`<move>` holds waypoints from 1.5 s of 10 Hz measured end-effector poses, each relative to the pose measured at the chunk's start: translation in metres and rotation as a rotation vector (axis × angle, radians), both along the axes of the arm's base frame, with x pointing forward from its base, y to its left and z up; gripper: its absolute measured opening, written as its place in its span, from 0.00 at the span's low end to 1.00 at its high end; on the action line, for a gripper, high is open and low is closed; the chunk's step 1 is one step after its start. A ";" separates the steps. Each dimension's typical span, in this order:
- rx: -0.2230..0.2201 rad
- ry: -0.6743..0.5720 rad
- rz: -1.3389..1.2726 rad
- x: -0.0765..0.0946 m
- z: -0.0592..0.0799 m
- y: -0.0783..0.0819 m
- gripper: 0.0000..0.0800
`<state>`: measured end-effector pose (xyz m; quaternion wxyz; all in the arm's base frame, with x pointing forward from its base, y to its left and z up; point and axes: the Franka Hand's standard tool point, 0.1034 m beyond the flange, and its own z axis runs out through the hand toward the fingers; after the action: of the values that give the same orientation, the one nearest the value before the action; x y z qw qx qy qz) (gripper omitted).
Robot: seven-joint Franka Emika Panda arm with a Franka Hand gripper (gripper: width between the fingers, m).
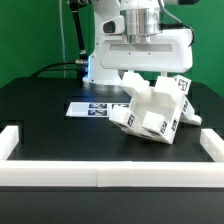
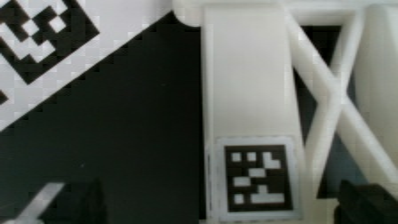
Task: Assemble chair
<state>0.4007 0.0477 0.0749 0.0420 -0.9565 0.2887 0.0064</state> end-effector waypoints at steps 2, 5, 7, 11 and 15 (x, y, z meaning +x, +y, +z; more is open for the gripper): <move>-0.006 0.002 0.022 -0.002 -0.003 -0.006 0.81; 0.007 0.000 0.017 0.004 0.003 -0.014 0.81; 0.041 0.007 -0.026 0.013 0.018 -0.009 0.81; 0.029 -0.001 -0.054 0.028 0.021 0.002 0.81; 0.046 -0.011 -0.061 0.041 0.033 0.001 0.81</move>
Offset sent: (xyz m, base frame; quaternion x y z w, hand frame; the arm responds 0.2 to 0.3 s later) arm 0.0013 -0.0074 0.0309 0.0100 -0.0134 -0.0001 0.9999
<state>0.4421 0.0484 0.1077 0.0659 -0.9460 0.3174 0.0064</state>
